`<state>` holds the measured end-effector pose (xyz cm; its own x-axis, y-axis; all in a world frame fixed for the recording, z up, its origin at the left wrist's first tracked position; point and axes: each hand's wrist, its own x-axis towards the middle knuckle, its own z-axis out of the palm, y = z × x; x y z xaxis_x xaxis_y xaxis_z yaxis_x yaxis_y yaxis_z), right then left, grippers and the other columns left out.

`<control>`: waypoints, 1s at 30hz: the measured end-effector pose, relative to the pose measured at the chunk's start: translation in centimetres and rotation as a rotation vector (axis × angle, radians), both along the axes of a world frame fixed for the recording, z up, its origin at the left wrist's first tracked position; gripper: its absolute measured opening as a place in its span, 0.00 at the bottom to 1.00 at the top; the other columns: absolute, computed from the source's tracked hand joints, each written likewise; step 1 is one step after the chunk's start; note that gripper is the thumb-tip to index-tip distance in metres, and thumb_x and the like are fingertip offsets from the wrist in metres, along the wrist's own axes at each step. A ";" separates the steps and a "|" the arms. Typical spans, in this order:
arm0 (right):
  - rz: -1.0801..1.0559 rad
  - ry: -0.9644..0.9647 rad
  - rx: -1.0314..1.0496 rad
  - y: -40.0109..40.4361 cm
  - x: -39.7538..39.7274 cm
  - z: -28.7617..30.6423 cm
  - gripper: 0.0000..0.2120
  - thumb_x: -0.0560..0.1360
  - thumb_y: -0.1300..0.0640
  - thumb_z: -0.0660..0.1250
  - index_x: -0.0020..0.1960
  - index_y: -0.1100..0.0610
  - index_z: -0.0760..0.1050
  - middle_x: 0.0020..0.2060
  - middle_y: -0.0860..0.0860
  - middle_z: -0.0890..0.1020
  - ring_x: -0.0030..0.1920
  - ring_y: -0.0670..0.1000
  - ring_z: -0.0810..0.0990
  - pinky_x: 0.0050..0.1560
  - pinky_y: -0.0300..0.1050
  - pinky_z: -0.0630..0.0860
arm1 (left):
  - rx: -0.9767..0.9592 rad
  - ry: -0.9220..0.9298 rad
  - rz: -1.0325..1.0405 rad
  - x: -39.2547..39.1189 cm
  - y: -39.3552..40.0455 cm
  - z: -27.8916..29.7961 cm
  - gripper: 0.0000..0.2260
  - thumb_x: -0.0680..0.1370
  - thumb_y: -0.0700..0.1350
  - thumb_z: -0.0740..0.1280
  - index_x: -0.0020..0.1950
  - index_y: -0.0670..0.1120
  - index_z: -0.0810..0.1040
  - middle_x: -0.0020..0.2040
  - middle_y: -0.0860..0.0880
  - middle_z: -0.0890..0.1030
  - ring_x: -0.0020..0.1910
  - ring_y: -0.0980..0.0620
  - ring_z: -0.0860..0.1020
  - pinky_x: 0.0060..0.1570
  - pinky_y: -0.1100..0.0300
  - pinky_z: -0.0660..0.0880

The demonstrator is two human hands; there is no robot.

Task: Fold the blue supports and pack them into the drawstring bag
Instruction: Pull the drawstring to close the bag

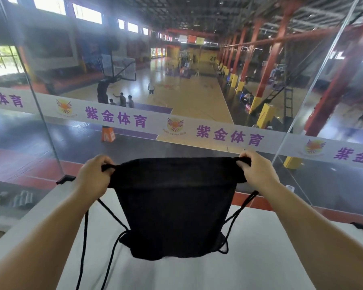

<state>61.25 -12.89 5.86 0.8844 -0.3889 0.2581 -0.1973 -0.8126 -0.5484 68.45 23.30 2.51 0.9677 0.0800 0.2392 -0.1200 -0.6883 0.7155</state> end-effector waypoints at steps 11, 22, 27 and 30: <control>-0.161 -0.113 -0.306 0.2 0.0 2.1 0.13 0.81 0.43 0.51 0.48 0.52 0.62 0.33 0.52 0.73 0.33 0.56 0.70 0.33 0.47 0.65 | 0.279 -0.059 0.206 0.3 0.0 3.5 0.23 0.81 0.56 0.52 0.56 0.41 0.78 0.50 0.36 0.79 0.51 0.35 0.76 0.43 0.52 0.66; 0.102 0.143 0.191 1.6 2.0 1.5 0.13 0.77 0.48 0.64 0.42 0.56 0.79 0.36 0.51 0.81 0.38 0.50 0.78 0.38 0.44 0.70 | -0.052 0.069 -0.084 0.4 -2.8 2.8 0.15 0.74 0.55 0.68 0.55 0.49 0.74 0.50 0.50 0.77 0.48 0.50 0.76 0.48 0.56 0.69; 0.338 0.182 0.270 3.1 2.0 2.7 0.09 0.77 0.61 0.64 0.49 0.52 0.82 0.40 0.45 0.83 0.38 0.45 0.78 0.46 0.41 0.73 | 0.040 -0.009 -0.190 -0.8 -5.9 4.2 0.19 0.73 0.57 0.68 0.59 0.50 0.74 0.56 0.50 0.67 0.49 0.52 0.74 0.51 0.60 0.69; 0.423 0.205 0.311 4.0 1.6 3.0 0.10 0.76 0.64 0.63 0.49 0.54 0.82 0.41 0.51 0.84 0.39 0.50 0.81 0.49 0.44 0.77 | 0.226 0.052 -0.215 -1.9 -8.7 4.2 0.30 0.70 0.65 0.66 0.67 0.53 0.66 0.60 0.48 0.60 0.52 0.45 0.76 0.52 0.54 0.75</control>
<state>62.90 -8.85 8.83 0.9998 -0.0198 -0.0054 -0.0169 -0.6505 -0.7593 66.59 14.62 6.70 0.9680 -0.1772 0.1775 -0.2472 -0.7936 0.5559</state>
